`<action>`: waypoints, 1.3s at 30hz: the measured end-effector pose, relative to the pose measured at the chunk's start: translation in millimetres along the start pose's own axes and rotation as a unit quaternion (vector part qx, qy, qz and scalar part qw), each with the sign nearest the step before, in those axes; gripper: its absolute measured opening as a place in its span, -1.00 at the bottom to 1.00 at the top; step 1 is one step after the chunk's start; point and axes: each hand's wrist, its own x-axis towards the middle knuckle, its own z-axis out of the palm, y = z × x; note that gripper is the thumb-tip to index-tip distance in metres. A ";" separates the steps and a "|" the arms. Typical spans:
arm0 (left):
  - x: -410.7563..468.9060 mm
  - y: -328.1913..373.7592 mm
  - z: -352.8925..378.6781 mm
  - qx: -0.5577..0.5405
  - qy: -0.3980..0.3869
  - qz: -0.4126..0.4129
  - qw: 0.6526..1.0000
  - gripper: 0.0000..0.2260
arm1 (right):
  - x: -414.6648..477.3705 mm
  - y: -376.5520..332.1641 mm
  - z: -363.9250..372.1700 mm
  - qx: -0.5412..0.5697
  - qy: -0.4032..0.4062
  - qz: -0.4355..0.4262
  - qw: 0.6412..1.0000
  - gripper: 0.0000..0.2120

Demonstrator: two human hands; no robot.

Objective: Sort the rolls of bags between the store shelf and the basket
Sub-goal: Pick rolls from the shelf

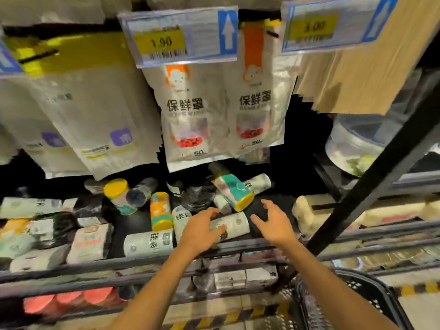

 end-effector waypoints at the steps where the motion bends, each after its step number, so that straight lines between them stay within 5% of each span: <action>1: 11.5 -6.2 5.1 0.000 -0.014 -0.008 1.000 -0.51 | 11.7 -2.5 4.4 0.021 0.003 0.016 1.000 -0.41; 6: 54.2 -35.4 30.8 0.062 -0.086 -0.042 0.994 -0.42 | 60.6 -3.7 30.1 0.121 0.009 0.087 0.989 -0.43; 9: 69.8 -50.5 37.1 0.093 -0.120 -0.044 0.987 -0.31 | 80.3 0.7 47.0 0.186 0.018 0.106 0.977 -0.72; 13: 83.9 -64.5 42.9 0.156 -0.181 -0.070 0.969 -0.20 | 100.6 -1.6 60.5 0.223 0.008 0.137 0.965 -0.60; 16: 89.2 -66.1 47.7 0.206 -0.198 -0.059 0.957 -0.21 | 114.2 2.4 70.5 0.237 0.030 0.162 0.957 -0.18; 22: 96.8 -68.0 53.4 0.232 -0.209 -0.055 0.948 -0.21 | 118.4 14.4 78.1 0.263 0.032 0.188 0.946 -0.24; 33: 88.1 -53.1 23.7 0.053 -0.101 -0.008 0.993 -0.45 | 75.4 29.1 67.6 0.332 0.153 0.184 0.912 -0.45; 39: 55.3 -28.1 5.1 -0.008 -0.047 0.022 0.999 -0.37 | 8.5 56.7 48.2 0.401 0.181 0.172 0.882 -0.49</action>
